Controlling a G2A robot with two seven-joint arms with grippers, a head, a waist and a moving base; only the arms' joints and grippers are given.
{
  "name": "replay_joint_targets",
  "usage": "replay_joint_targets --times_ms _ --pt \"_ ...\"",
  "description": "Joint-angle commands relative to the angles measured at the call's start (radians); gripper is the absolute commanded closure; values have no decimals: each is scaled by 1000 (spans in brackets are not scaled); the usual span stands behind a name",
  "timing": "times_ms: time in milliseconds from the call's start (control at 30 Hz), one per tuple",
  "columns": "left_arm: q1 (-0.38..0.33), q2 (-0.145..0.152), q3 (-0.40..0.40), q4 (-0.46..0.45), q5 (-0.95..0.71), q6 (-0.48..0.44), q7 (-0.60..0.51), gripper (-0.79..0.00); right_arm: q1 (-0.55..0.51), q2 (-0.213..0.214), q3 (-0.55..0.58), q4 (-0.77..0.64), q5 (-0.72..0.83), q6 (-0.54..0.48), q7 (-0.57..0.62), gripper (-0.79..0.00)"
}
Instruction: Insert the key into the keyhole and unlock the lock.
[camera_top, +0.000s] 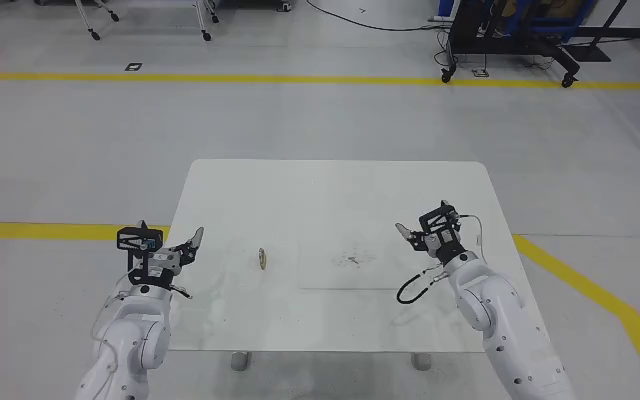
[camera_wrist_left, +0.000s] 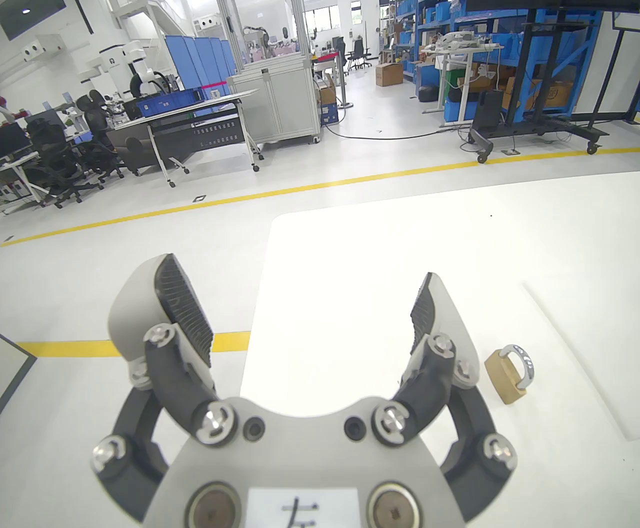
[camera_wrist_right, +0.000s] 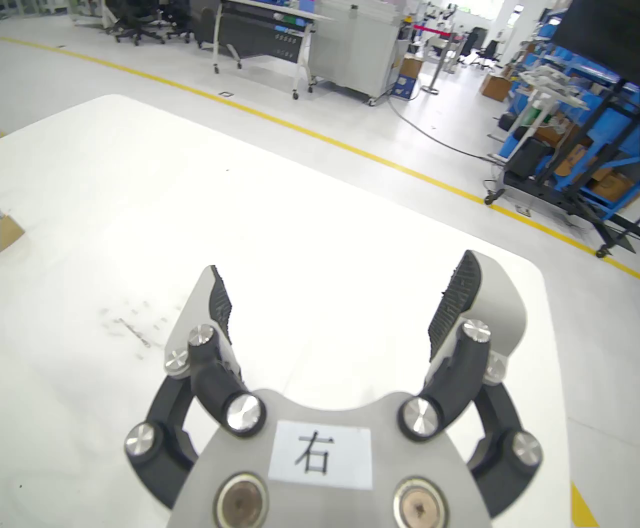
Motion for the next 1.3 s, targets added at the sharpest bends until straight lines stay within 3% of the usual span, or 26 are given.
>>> replay_joint_targets --times_ms 0,367,433,600,700,867,1100,1267 --pt "0 0 0 0 0 0 0 -785 0 0 0 0 0 0 0 -784" --pt "0 0 0 0 0 0 0 -785 6 1 -14 16 -30 -17 22 -785" --pt "0 0 0 0 0 0 0 -785 39 -2 -39 49 -6 -71 52 -785" --pt "0 0 0 0 0 0 0 -785 116 -4 -83 160 66 -299 -41 -785" --pt "0 0 0 0 0 0 0 -785 178 0 -110 236 28 -441 -75 -785" --pt "0 0 0 0 0 0 0 -785 291 -6 -201 342 -83 -545 -30 -785" --pt "0 0 0 0 0 0 0 -785 413 -21 -293 484 -96 -695 -54 -545" --pt "0 0 0 0 0 0 0 -785 466 -34 -344 561 -96 -711 -37 -508"
